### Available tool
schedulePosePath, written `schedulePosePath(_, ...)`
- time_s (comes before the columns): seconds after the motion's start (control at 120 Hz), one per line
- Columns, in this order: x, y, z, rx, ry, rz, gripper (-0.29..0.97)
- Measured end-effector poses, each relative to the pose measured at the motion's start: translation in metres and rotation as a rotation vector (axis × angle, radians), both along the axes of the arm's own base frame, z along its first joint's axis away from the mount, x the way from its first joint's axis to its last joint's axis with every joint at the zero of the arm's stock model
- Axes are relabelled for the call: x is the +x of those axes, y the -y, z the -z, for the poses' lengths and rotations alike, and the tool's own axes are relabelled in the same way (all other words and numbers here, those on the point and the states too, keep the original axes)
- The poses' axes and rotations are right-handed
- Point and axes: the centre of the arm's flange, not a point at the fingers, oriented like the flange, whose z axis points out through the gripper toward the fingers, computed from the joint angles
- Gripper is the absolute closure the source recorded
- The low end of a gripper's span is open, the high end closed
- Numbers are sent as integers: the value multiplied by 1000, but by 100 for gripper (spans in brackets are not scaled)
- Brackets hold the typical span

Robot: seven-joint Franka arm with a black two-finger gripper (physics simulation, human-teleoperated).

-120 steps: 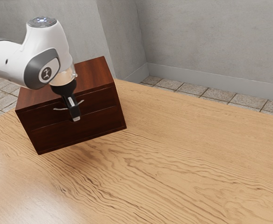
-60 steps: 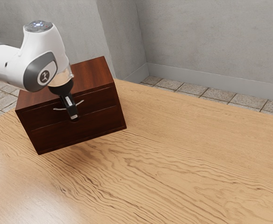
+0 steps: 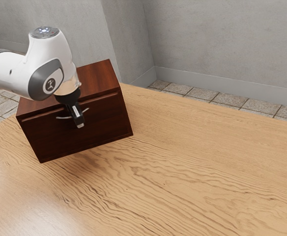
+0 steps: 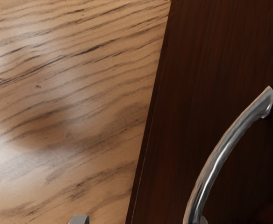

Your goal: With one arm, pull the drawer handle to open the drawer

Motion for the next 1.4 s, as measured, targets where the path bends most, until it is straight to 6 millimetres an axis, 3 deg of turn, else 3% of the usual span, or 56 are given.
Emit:
schedulePosePath(0.442,-12,13,-1,-6,-13,6,56)
schedulePosePath(0.783,-27,30,-1,-22,-20,11,55)
schedulePosePath(1.4,-40,43,3,-32,-33,1,52)
